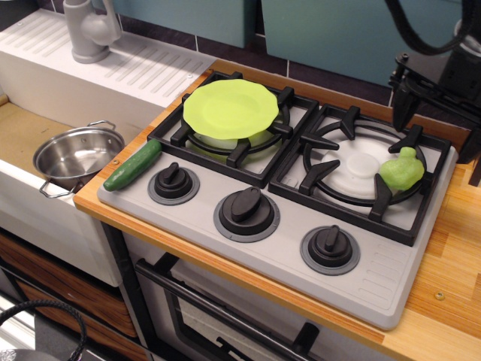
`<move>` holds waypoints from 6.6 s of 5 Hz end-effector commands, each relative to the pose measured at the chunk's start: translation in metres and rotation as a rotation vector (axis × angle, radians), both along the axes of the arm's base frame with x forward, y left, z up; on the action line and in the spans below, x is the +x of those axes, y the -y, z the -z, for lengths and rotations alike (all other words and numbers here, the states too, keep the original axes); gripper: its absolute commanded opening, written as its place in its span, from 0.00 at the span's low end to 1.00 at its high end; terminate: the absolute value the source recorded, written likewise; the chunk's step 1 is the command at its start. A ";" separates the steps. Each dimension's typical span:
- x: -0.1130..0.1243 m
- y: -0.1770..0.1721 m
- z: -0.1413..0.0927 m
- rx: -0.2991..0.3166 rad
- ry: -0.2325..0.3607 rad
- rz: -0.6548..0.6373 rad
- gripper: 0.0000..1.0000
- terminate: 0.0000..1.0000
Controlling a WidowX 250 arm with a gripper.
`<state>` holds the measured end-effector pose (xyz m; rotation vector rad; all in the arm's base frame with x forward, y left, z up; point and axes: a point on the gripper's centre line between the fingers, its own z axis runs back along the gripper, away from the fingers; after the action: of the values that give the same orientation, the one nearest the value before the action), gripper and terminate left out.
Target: Put cauliflower on plate and pickle in pot or pan in sink
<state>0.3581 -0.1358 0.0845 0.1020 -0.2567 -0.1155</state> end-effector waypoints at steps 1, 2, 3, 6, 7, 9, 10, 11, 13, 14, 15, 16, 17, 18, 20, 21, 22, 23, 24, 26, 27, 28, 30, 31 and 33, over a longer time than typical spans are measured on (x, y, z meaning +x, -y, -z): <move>0.001 -0.004 -0.013 -0.001 0.054 -0.040 1.00 0.00; -0.003 -0.004 -0.003 -0.012 0.065 -0.053 1.00 0.00; -0.007 -0.001 0.005 -0.022 0.073 -0.066 1.00 0.00; -0.009 0.010 0.019 -0.062 0.087 -0.077 1.00 0.00; -0.004 0.011 0.023 -0.080 0.095 -0.066 1.00 0.00; 0.002 0.009 0.028 -0.092 0.144 -0.032 1.00 0.00; 0.001 0.010 0.025 -0.088 0.122 -0.036 0.00 0.00; -0.001 0.013 0.021 -0.105 0.112 -0.043 0.00 0.00; -0.009 0.016 0.001 -0.089 0.075 -0.052 0.00 0.00; -0.018 0.015 -0.018 -0.065 0.050 -0.058 0.00 0.00; -0.024 0.012 -0.033 -0.044 0.033 -0.061 0.00 0.00; -0.022 0.001 -0.042 -0.027 0.032 -0.038 0.00 0.00; -0.015 -0.016 -0.044 -0.014 0.039 -0.005 0.00 0.00; -0.007 -0.035 -0.040 -0.015 0.054 0.030 0.00 0.00; 0.001 -0.066 -0.035 -0.004 0.086 0.071 0.00 0.00; 0.003 -0.084 -0.040 0.010 0.083 0.093 0.00 0.00; 0.005 -0.101 -0.045 0.021 0.084 0.115 0.00 0.00; 0.008 -0.112 -0.045 0.026 0.086 0.131 0.00 0.00; 0.012 -0.123 -0.042 0.028 0.088 0.143 0.00 0.00; 0.018 -0.150 -0.042 0.025 0.081 0.167 0.00 0.00; 0.020 -0.167 -0.038 0.023 0.089 0.186 0.00 0.00; 0.019 -0.179 -0.029 0.016 0.102 0.197 0.00 0.00; 0.014 -0.195 -0.003 -0.002 0.105 0.201 0.00 0.00; 0.012 -0.183 0.005 0.016 0.063 0.171 1.00 0.00; 0.009 -0.165 0.002 0.006 0.039 0.140 1.00 0.00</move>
<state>0.3567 0.0282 0.0624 0.0776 -0.2390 -0.2574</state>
